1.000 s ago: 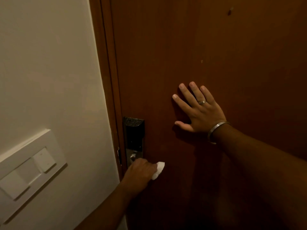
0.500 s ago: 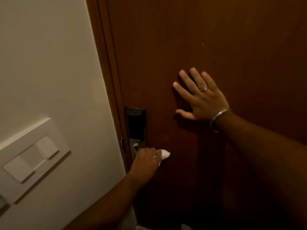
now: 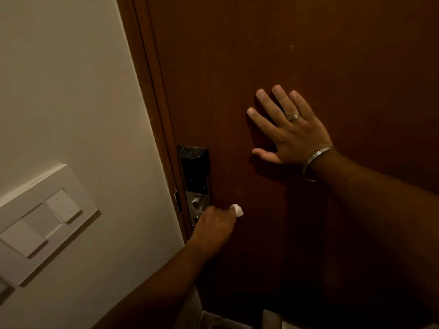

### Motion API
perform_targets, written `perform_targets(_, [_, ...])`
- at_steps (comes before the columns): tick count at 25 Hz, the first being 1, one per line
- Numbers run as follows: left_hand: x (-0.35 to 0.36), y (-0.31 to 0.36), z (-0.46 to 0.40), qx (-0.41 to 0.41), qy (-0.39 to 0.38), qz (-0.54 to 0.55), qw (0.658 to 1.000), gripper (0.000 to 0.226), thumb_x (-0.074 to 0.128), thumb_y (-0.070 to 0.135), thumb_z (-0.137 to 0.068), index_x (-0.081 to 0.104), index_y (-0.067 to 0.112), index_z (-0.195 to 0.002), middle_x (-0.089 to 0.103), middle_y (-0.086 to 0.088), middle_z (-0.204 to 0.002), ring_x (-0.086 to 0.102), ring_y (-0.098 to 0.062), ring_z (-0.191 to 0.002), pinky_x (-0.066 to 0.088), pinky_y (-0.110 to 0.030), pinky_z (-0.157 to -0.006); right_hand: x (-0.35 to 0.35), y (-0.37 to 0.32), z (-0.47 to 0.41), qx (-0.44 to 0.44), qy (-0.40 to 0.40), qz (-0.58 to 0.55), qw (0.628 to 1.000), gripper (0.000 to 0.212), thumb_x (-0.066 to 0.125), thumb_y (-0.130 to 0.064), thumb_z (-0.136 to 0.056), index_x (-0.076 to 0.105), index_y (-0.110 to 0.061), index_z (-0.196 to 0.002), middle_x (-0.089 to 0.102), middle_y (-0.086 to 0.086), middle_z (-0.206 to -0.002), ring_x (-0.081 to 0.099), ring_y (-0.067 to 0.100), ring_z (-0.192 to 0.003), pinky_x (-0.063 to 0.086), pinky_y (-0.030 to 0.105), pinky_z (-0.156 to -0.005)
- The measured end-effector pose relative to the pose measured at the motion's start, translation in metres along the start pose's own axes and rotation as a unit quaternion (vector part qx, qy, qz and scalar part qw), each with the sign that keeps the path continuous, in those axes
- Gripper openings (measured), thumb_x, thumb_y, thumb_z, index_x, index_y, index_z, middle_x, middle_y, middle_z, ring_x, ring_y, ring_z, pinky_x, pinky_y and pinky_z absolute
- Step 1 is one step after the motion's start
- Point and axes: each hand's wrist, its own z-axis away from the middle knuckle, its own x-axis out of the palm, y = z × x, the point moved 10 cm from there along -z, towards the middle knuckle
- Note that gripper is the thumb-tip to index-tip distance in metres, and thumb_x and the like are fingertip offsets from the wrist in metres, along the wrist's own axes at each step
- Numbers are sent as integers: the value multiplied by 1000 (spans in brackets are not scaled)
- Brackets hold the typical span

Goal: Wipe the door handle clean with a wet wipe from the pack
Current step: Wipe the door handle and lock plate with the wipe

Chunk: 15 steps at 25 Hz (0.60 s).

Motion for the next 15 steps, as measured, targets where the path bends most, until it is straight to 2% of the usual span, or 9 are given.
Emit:
perform_targets(3, [-14, -43, 28, 29, 31, 9, 999, 46, 77, 17, -77, 59, 9, -118, 69, -13, -113, 65, -26, -101, 55, -42, -87, 1, -2, 0, 0, -1, -3, 1000, 91, 26, -78, -91, 24, -17, -159, 20, 18, -164, 20, 40, -150, 11, 50, -122])
perform_targets(4, [-17, -64, 35, -4, 16, 34, 999, 38, 77, 19, -78, 63, 12, -113, 70, -12, -109, 65, -27, -100, 55, -40, -84, 1, -1, 1, 2, 0, 2, 1000, 91, 26, -78, -91, 23, -17, -160, 20, 18, -164, 19, 40, -150, 10, 50, -122])
perform_targets(6, [-22, -79, 36, -78, 6, 128, 989, 9, 63, 31, -89, 65, 23, -93, 66, 2, -89, 64, -19, -83, 49, -25, -67, 2, 0, 1, 5, 0, 6, 1000, 91, 25, -78, -91, 22, -17, -159, 20, 18, -164, 18, 40, -150, 11, 50, -121])
perform_targets(7, [-20, -72, 25, -109, 3, 178, 978, 14, 56, 35, -92, 63, 24, -88, 62, 5, -83, 60, -15, -76, 44, -24, -62, 2, -1, 0, 5, -1, 2, 1000, 91, 25, -78, -92, 23, -17, -159, 20, 18, -164, 18, 40, -150, 11, 51, -121])
perform_targets(8, [-14, -54, 11, -113, -4, 187, 976, 19, 53, 36, -94, 63, 19, -93, 63, 1, -85, 60, -16, -76, 44, -27, -62, 2, -1, 0, 3, -2, 0, 1000, 91, 25, -78, -92, 23, -17, -159, 20, 18, -164, 19, 40, -149, 12, 51, -121])
perform_targets(10, [-4, -17, -5, -111, -5, 129, 985, 27, 55, 28, -94, 60, 8, -111, 67, -12, -96, 62, -25, -85, 47, -35, -69, 0, -1, 0, -2, -3, 4, 1000, 90, 25, -77, -92, 23, -17, -159, 20, 19, -164, 20, 41, -149, 12, 51, -121])
perform_targets(11, [-8, -5, -3, -77, 9, 84, 993, 32, 61, 23, -91, 57, 6, -118, 68, -15, -100, 63, -27, -89, 50, -37, -73, -1, 0, 0, -4, -2, 7, 1000, 90, 26, -77, -92, 24, -17, -159, 21, 19, -164, 21, 41, -149, 13, 51, -121])
perform_targets(13, [-15, -4, 13, 17, 16, 42, 999, 47, 77, 15, -78, 59, 7, -120, 71, -17, -104, 67, -29, -92, 56, -42, -77, -2, 0, 0, -2, -1, 5, 1000, 90, 27, -77, -92, 25, -17, -159, 22, 19, -163, 23, 41, -149, 13, 50, -121])
perform_targets(15, [-27, -42, 36, -1, 37, 40, 999, 53, 87, 11, -66, 65, 6, -113, 72, -19, -109, 69, -33, -98, 58, -46, -83, -1, -2, 0, -3, 0, 7, 1000, 90, 27, -77, -92, 25, -17, -159, 22, 19, -163, 24, 41, -149, 13, 50, -121])
